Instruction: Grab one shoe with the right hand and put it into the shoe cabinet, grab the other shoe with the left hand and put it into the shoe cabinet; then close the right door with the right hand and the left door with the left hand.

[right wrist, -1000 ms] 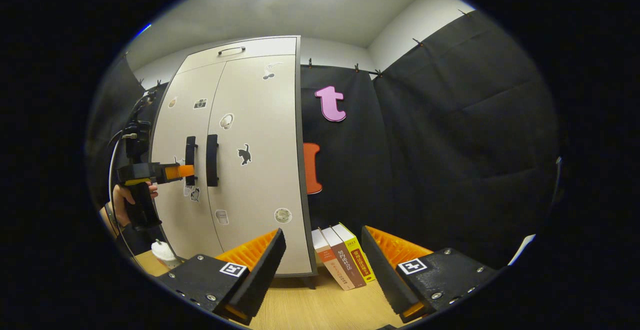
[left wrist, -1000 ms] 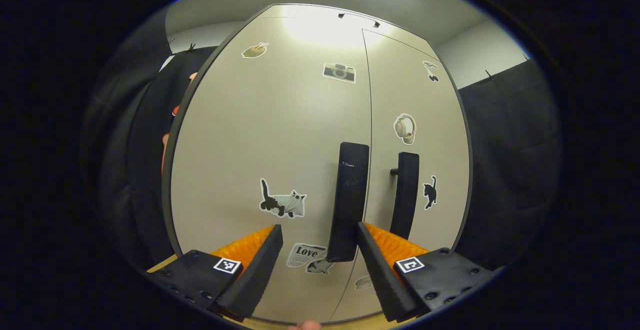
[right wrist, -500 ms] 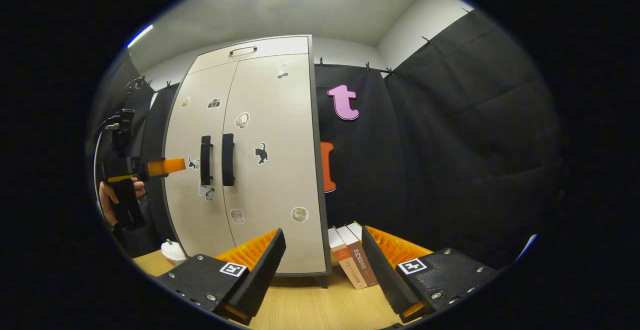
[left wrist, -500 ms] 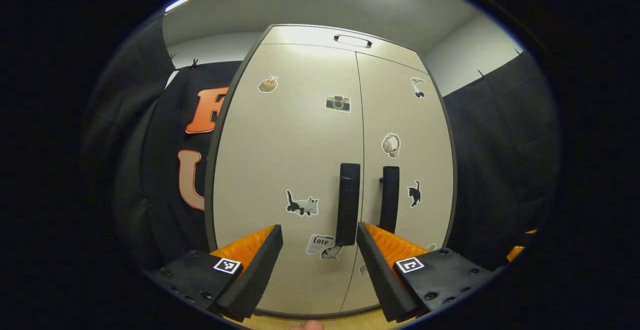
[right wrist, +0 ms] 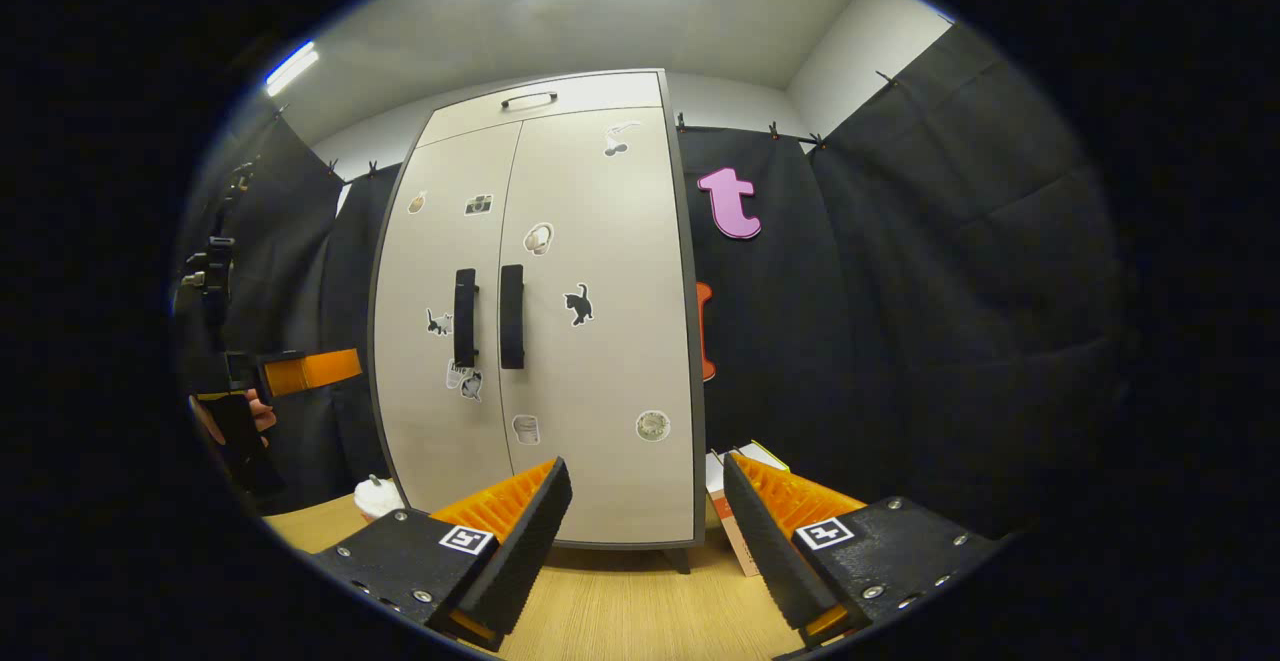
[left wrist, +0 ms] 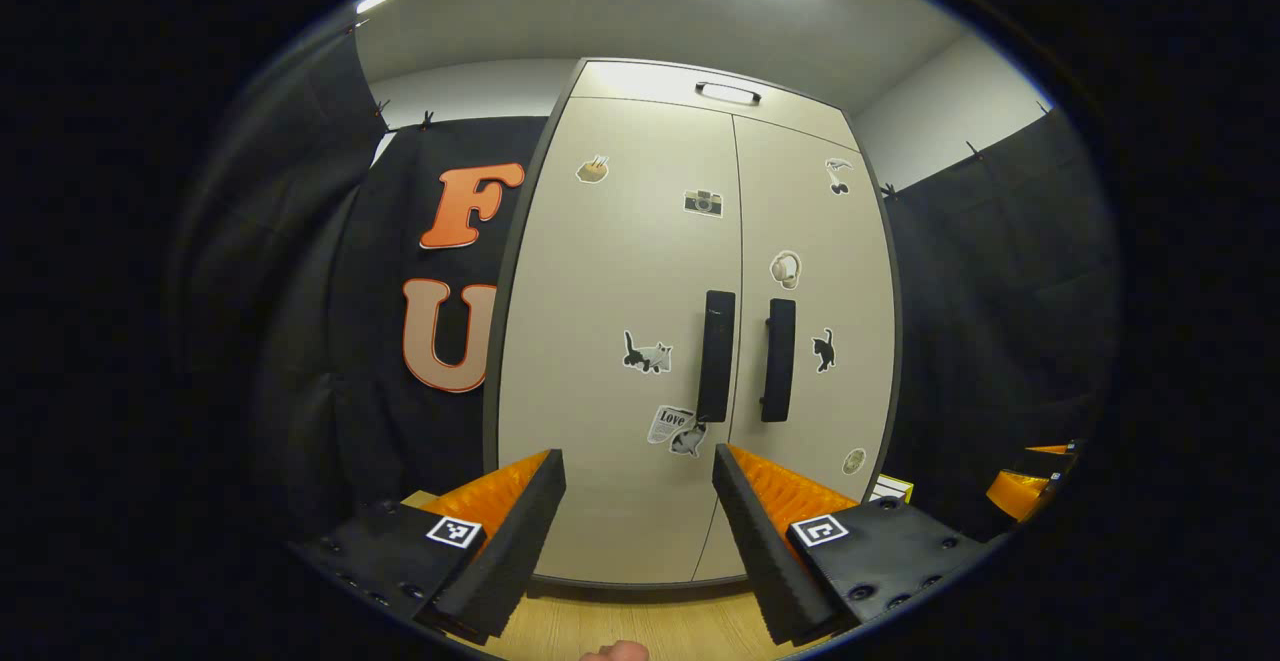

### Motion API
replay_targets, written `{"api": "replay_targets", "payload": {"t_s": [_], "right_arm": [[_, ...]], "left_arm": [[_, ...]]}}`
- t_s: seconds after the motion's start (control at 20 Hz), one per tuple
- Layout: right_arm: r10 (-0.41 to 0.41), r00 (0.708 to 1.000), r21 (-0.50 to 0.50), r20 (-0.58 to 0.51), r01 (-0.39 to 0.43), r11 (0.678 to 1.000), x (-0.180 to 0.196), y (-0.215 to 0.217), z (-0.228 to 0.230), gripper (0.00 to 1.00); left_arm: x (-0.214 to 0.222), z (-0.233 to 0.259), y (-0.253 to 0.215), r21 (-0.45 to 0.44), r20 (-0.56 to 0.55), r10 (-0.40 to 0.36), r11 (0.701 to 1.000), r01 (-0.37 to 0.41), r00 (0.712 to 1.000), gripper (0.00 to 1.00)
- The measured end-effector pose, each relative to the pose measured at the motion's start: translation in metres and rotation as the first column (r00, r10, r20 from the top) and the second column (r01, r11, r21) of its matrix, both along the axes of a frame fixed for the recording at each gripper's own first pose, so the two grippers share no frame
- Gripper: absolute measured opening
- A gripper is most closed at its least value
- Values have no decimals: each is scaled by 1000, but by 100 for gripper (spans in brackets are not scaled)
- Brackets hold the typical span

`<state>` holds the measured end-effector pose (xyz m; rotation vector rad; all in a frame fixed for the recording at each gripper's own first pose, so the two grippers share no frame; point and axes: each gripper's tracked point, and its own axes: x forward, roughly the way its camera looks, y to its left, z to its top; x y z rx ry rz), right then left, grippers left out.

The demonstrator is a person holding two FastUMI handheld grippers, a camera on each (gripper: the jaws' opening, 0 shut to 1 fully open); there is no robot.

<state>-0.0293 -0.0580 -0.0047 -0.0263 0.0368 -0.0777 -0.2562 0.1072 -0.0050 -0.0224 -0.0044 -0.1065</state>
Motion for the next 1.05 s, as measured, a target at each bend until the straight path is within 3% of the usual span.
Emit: {"api": "replay_targets", "payload": {"t_s": [0.15,0.35,0.5,1.05], "right_arm": [[12,1000,-5,-7,-12,1000,-3,4,-3,94],[6,1000,-18,-9,-6,1000,-7,7,-8,94],[15,1000,-15,-16,-15,1000,-10,11,-14,94],[23,1000,6,-15,-23,1000,-17,10,-21,94]], "left_arm": [[-19,-9,10,17,-8,31,999,-31,999,96],[-45,-35,7,-40,-36,62,997,-63,997,96],[-59,-50,12,-13,-49,97,995,-97,994,96],[-72,-42,14,-15,-41,90,996,-91,995,96]]}}
